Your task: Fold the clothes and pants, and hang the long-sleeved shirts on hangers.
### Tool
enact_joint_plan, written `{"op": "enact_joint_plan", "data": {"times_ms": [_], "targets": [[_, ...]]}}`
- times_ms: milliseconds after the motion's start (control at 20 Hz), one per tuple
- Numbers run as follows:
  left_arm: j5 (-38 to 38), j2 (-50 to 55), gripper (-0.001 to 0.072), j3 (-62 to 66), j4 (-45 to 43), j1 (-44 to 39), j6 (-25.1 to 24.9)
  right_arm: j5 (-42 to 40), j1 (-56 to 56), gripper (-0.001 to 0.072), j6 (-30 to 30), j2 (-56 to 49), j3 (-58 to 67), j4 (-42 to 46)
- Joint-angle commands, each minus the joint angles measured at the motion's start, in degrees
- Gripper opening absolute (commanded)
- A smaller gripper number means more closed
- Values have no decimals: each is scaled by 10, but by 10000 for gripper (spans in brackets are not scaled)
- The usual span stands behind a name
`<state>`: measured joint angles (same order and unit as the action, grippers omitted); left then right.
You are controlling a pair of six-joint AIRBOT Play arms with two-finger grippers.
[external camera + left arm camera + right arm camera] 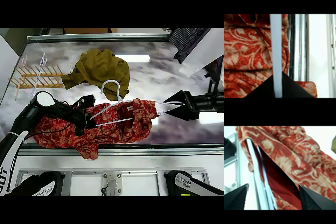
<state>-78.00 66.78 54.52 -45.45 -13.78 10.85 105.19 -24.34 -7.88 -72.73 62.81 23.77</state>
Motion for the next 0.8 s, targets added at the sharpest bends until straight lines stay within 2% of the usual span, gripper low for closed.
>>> {"op": "enact_joint_plan", "data": {"times_ms": [0, 200, 750], "targets": [[0, 0, 12, 0, 0, 0, -1, 5, 38, 688, 7, -10, 0, 4], [0, 0, 12, 0, 0, 0, -1, 5, 51, 688, 14, -16, 0, -33], [0, 0, 12, 0, 0, 0, -1, 3, 51, 688, 15, -16, 0, -37]]}}
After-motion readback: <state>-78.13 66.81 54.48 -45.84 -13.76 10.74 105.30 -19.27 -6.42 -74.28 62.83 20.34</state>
